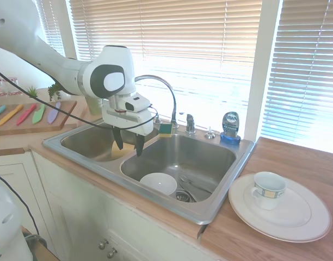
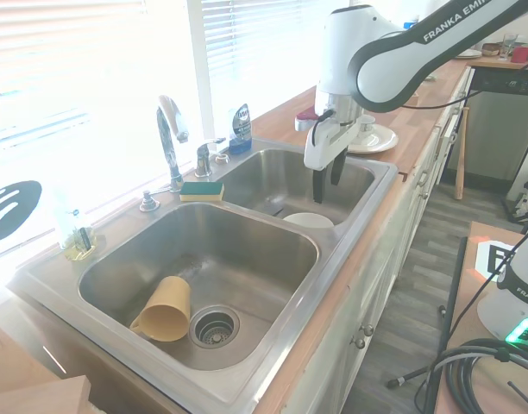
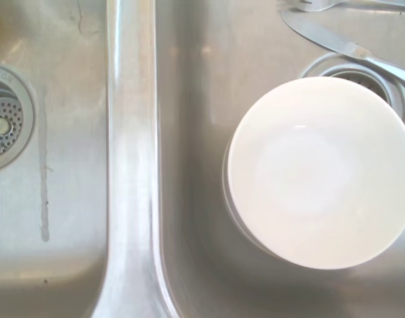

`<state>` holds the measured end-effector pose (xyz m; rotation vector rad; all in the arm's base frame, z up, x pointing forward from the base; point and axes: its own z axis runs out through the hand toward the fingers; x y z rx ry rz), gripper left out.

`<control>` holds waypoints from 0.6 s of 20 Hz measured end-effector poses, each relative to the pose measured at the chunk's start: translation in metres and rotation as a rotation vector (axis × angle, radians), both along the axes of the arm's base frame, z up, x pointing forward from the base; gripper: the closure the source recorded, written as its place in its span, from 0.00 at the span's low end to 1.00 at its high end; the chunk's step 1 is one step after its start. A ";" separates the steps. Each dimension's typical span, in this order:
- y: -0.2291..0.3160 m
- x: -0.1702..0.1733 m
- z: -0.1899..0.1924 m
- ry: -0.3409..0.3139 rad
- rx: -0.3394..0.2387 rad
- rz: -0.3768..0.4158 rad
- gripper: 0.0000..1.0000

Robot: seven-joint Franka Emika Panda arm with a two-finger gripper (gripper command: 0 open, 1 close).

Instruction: Turn on the faucet

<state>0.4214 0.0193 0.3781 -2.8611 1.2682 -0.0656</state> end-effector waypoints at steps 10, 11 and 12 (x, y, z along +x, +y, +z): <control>-0.002 0.000 0.000 0.000 -0.001 0.006 1.00; -0.002 0.000 0.000 0.000 -0.001 0.005 1.00; -0.003 0.000 0.000 0.000 -0.001 0.004 1.00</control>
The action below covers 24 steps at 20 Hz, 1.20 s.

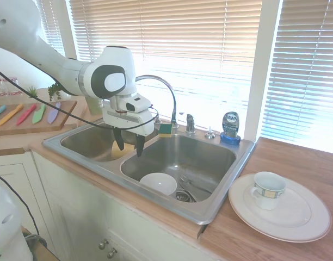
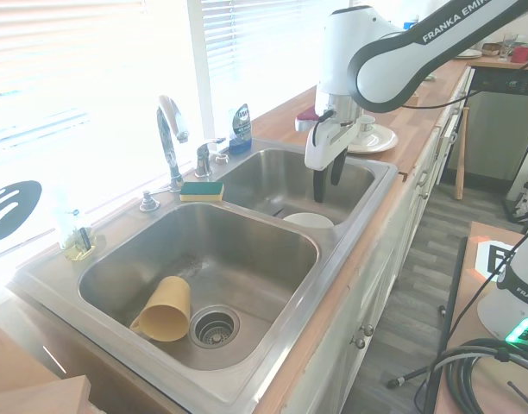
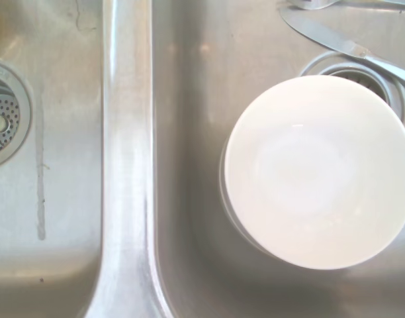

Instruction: Turn on the faucet

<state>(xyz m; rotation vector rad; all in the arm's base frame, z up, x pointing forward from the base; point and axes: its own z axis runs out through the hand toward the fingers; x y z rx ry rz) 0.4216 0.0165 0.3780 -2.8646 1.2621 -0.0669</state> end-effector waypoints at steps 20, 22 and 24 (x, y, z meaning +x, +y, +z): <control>-0.002 0.002 -0.004 0.003 0.001 -0.005 1.00; -0.003 0.003 -0.003 0.001 -0.001 -0.004 1.00; -0.002 0.010 -0.001 -0.007 -0.005 0.000 1.00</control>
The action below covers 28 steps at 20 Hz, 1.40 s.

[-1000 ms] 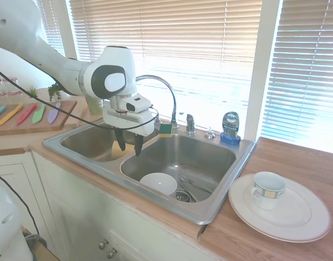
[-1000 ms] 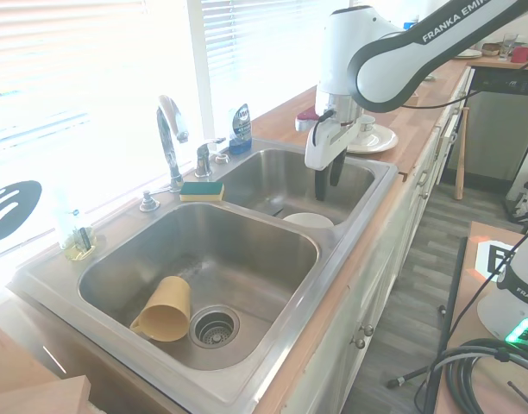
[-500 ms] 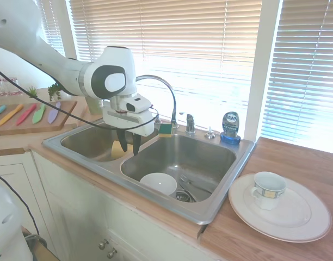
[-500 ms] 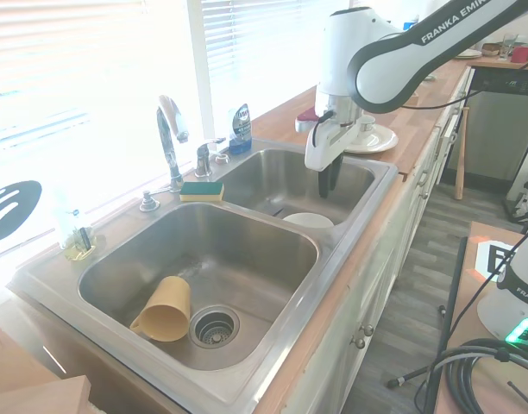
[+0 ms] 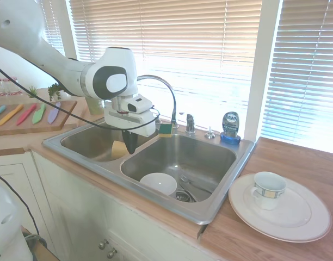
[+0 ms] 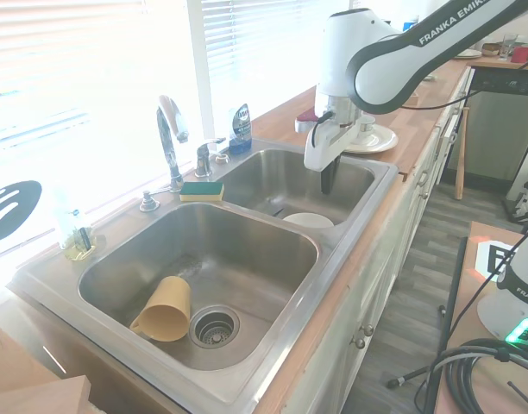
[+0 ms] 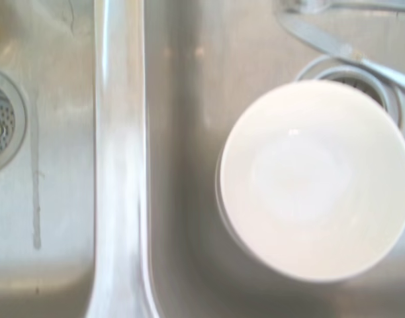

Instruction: Turn on the faucet

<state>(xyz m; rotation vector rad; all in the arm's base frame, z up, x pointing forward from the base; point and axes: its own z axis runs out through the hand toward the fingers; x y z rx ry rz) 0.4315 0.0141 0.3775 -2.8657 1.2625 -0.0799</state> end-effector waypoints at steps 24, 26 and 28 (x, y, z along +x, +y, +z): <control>-0.027 0.250 -0.005 -0.027 -0.022 -0.020 1.00; -0.028 0.256 -0.009 -0.022 -0.016 -0.022 1.00; -0.029 0.262 -0.010 -0.021 -0.014 -0.023 1.00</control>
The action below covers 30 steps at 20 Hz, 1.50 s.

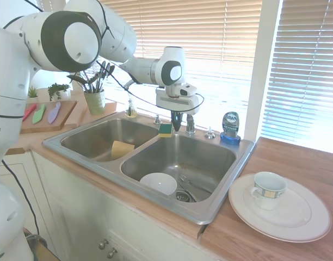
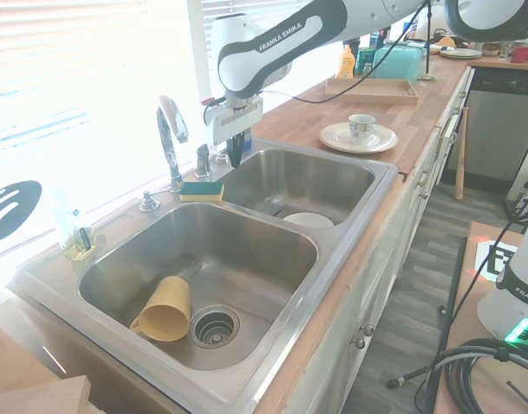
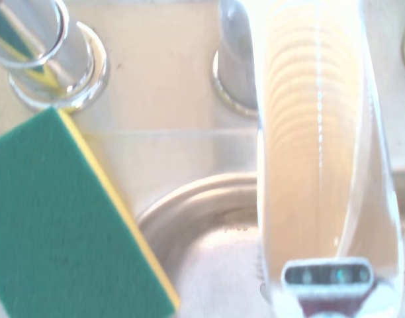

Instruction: Turn on the faucet

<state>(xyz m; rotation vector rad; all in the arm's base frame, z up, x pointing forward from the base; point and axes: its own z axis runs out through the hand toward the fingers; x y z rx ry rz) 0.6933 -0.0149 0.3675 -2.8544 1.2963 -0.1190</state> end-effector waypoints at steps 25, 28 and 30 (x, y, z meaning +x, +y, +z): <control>0.022 0.002 0.054 -0.440 -0.108 0.030 1.00; 0.022 -0.001 0.057 -0.444 -0.117 0.039 1.00; 0.022 -0.001 0.058 -0.445 -0.122 0.042 1.00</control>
